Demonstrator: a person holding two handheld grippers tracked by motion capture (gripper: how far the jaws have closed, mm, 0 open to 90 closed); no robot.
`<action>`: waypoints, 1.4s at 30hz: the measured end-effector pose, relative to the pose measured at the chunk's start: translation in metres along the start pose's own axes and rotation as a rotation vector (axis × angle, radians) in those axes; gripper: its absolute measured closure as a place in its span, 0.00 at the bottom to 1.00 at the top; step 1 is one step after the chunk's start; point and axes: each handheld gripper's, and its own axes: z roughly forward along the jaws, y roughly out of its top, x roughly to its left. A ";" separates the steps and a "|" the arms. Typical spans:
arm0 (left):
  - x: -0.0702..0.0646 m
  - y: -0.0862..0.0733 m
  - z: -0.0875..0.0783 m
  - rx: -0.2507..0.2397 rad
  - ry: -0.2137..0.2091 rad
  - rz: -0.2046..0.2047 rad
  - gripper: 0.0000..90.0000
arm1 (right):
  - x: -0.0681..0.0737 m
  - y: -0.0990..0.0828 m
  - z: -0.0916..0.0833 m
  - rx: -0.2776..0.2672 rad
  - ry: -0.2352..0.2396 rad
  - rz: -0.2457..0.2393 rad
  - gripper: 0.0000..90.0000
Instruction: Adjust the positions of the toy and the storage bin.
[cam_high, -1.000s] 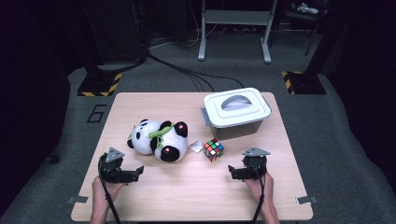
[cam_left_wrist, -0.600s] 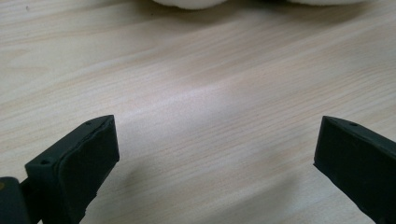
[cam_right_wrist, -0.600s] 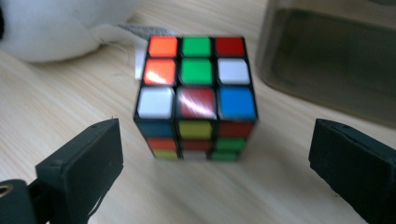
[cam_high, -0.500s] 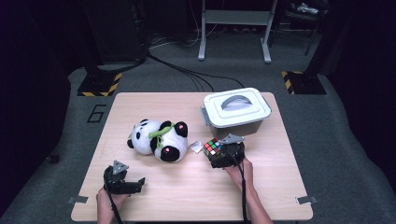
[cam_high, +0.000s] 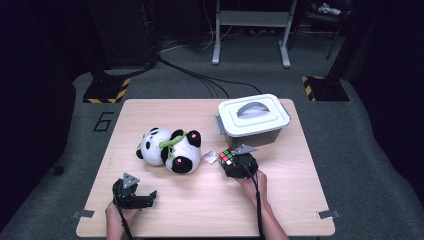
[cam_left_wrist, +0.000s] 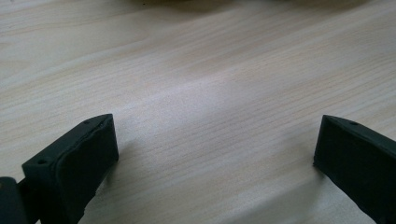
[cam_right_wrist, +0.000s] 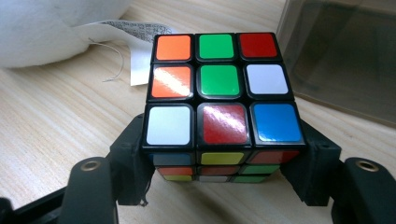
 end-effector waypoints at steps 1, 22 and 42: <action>0.000 0.000 0.000 0.000 0.000 0.000 0.00 | 0.000 0.000 0.000 -0.001 0.002 0.003 0.37; 0.000 0.000 0.000 -0.001 0.000 0.000 0.00 | 0.028 -0.020 -0.046 -0.042 0.112 -0.054 0.37; 0.000 0.000 0.000 0.000 0.000 0.000 0.00 | 0.097 -0.030 -0.032 0.031 0.228 -0.200 0.37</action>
